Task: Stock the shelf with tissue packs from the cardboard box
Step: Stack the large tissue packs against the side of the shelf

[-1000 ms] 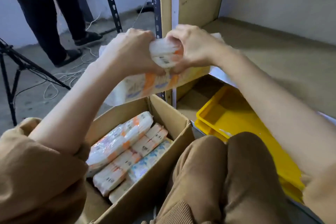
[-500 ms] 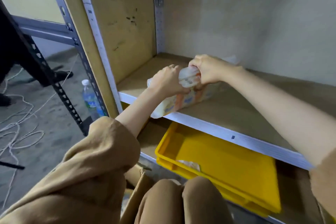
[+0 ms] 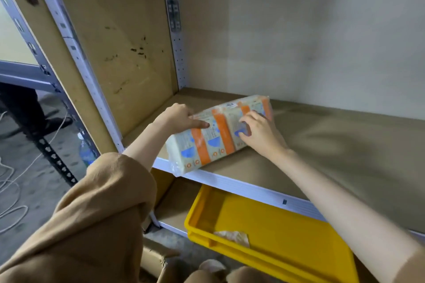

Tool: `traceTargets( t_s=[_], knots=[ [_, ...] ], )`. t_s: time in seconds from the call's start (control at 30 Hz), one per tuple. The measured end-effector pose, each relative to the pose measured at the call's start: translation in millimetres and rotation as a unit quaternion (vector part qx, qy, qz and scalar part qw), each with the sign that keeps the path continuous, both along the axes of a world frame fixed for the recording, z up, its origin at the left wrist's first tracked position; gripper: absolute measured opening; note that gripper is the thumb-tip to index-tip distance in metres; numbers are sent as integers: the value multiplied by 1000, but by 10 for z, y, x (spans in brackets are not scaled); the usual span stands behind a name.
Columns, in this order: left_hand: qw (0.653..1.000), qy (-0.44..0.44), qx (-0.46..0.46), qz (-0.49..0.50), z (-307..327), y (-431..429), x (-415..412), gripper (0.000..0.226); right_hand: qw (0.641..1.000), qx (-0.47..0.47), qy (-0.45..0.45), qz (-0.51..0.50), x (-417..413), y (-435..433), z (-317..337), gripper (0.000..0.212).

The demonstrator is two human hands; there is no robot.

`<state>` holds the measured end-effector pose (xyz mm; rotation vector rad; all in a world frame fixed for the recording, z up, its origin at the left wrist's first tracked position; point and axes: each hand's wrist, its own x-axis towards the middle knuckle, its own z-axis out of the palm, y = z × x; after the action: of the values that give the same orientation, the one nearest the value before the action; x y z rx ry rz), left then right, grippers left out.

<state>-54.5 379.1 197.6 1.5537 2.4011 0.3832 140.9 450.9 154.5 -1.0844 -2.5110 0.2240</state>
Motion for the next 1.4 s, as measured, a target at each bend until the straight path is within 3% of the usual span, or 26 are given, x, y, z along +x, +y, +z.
traceTargets(
  t_s=[0.13,0.27,0.37,0.43,0.5,0.8,1.07,1.4],
  knots=[
    [996,69,21,45,-116,-53,-8,53,997,-70,-9,-35,57,-5,-353,44],
    [992,115,48,-8,-291,-156,21,43,995,-84,27,-50,-66,-23,-475,51],
    [996,79,17,-49,-396,-279,19,63,993,-109,10,-51,-191,-37,-553,50],
    [992,102,-12,-75,-454,-324,-10,79,989,-140,-24,-42,-249,-47,-614,57],
    [987,143,-7,-78,-515,-291,-78,78,984,-164,-53,-35,-296,-30,-660,61],
    [977,203,43,47,-751,174,-389,65,976,-208,-57,-21,-662,167,-676,66],
    [947,271,12,169,-829,764,-671,50,985,-158,-68,-19,-771,275,-700,66],
    [954,255,21,154,-830,1048,-1099,64,988,-139,-64,-2,-759,280,-691,65]
  ],
)
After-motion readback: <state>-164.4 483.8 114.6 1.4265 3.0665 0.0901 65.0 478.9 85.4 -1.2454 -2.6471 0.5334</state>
